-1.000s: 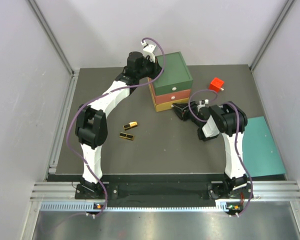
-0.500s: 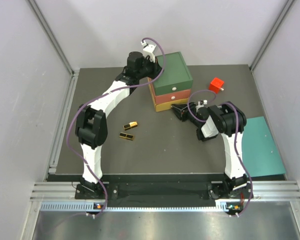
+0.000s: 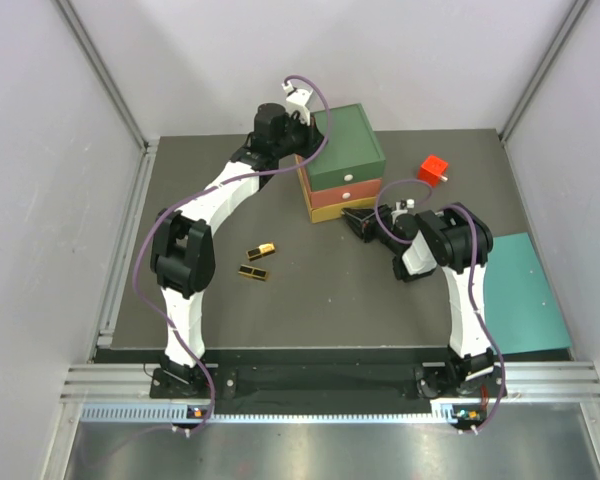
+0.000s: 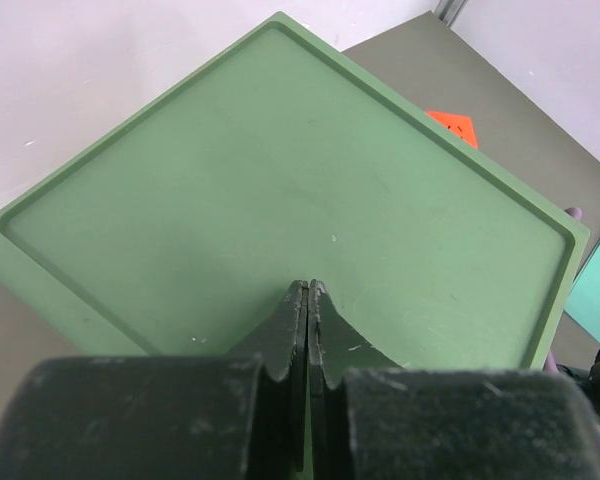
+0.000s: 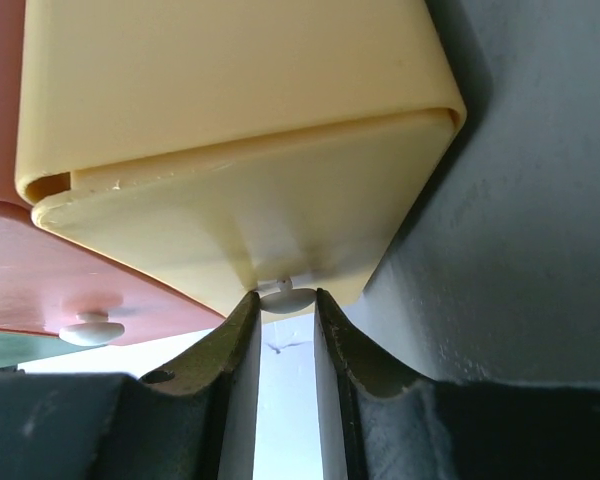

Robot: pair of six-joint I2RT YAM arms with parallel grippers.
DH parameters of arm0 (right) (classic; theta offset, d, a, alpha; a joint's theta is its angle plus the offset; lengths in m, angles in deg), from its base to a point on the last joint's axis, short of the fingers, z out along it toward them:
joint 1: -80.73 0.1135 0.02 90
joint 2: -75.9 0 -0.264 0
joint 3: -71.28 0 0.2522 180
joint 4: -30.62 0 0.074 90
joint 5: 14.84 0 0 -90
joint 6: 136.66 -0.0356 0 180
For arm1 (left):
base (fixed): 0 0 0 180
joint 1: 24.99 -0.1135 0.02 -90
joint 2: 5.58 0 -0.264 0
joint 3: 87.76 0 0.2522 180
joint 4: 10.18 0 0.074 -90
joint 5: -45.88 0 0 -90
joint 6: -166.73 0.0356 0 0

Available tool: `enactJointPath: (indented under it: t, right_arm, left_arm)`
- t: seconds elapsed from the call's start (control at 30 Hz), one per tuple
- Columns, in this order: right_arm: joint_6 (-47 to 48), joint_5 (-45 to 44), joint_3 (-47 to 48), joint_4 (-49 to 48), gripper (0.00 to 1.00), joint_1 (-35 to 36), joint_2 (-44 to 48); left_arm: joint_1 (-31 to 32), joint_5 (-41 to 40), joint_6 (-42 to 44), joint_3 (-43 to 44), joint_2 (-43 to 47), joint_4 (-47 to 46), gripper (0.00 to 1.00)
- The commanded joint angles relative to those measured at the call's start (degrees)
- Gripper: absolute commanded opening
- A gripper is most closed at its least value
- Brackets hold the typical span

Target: Organize the makeup

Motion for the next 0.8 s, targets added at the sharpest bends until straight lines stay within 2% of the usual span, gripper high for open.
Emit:
enactJointPath:
  t: [0.0, 0.3, 0.57, 0.77]
  right_arm:
    - [1.4, -3.5, 0.3, 0.8, 0.04, -0.4, 1.2]
    - [1.7, -3.0, -4.1, 1.6, 0.02, -0.5, 7.4]
    - [-1.3, -1.8, -11.6, -1.8, 0.02, -0.5, 12.0]
    - [-5.4, -2.1, -18.9, -7.9, 0.02, -0.2, 13.7]
  left_arm:
    - [-1.2, -4.1, 2.2, -5.3, -5.2, 21.5, 0.0]
    - [-1.2, -4.0, 1.8, -5.0, -5.5, 21.1, 0.0]
    - [-1.2, -3.9, 1.8, -4.5, -5.8, 21.1, 0.0]
    - [-1.2, -3.6, 1.6, -4.8, -5.7, 20.9, 0.0]
